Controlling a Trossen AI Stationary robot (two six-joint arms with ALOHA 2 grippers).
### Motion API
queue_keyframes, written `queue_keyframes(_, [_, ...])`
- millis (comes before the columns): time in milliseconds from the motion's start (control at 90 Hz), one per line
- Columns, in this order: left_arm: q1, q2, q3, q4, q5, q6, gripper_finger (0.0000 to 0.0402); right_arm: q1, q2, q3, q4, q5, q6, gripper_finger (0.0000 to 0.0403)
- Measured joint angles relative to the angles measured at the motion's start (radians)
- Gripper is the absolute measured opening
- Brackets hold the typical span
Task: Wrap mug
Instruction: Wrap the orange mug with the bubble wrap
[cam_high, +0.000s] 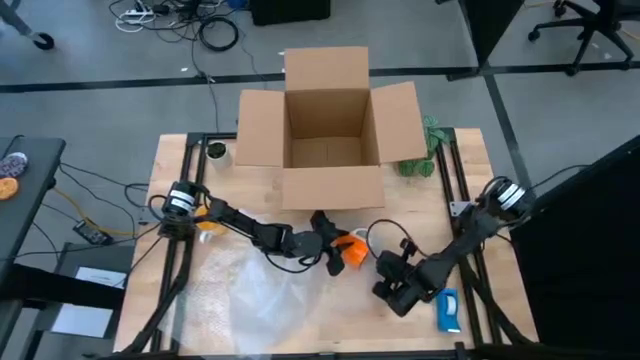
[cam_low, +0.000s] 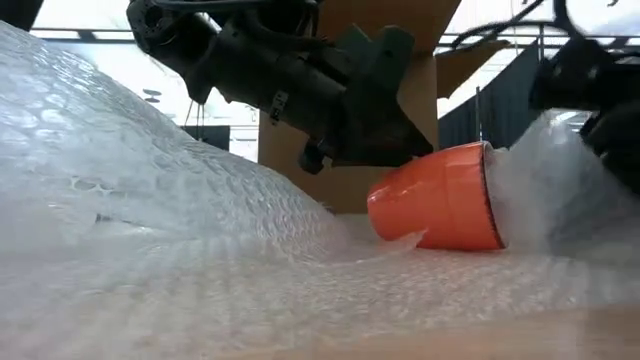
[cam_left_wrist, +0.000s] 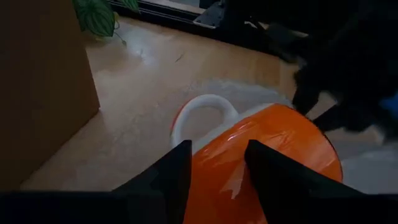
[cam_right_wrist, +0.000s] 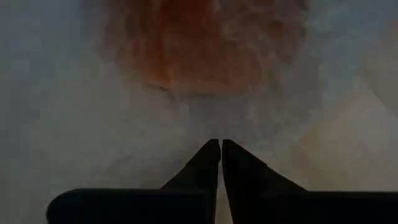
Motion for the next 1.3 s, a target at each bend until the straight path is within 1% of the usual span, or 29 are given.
queue_keyframes(100, [0.000,0.000,0.000,0.001,-0.001,0.002,0.0142,-0.021,0.020,0.000,0.083,0.044,-0.028,0.0000])
queue_keyframes(233, [0.001,0.000,0.000,-0.003,-0.009,0.002,0.0142,-0.049,0.005,0.000,0.152,0.058,-0.095,0.0000])
queue_keyframes(367, [0.000,0.000,0.000,-0.002,-0.006,0.003,0.0142,-0.069,-0.009,0.026,0.168,0.104,-0.165,0.0000])
queue_keyframes(644, [0.002,0.000,0.000,-0.004,-0.009,0.004,0.0142,-0.135,0.003,0.037,0.166,0.145,-0.259,0.0000])
queue_keyframes(722, [0.001,-0.001,0.000,-0.008,-0.009,0.003,0.0142,-0.144,-0.002,0.039,0.170,0.113,-0.279,0.0000])
queue_keyframes(822, [0.001,-0.001,0.000,-0.017,-0.007,0.002,0.0142,-0.133,-0.033,0.066,0.130,0.073,-0.296,0.0000])
queue_keyframes(900, [0.001,-0.002,0.000,-0.023,-0.006,0.001,0.0142,-0.112,-0.073,0.103,0.060,0.049,-0.298,0.0000])
queue_keyframes(956, [0.001,-0.002,0.002,-0.022,-0.002,-0.001,0.0142,-0.100,-0.097,0.129,-0.023,0.020,-0.292,0.0000])
queue_keyframes(1044, [0.000,-0.001,0.002,-0.019,0.003,-0.002,0.0142,-0.082,-0.131,0.145,-0.163,-0.046,-0.255,0.0000])
queue_keyframes(1156, [-0.001,-0.001,0.002,-0.017,0.004,-0.002,0.0142,-0.054,-0.133,0.137,-0.287,-0.118,-0.151,0.0000])
queue_keyframes(1300, [-0.001,-0.001,0.001,-0.017,0.003,-0.003,0.0142,-0.010,-0.105,0.103,-0.263,-0.135,-0.064,0.0000])
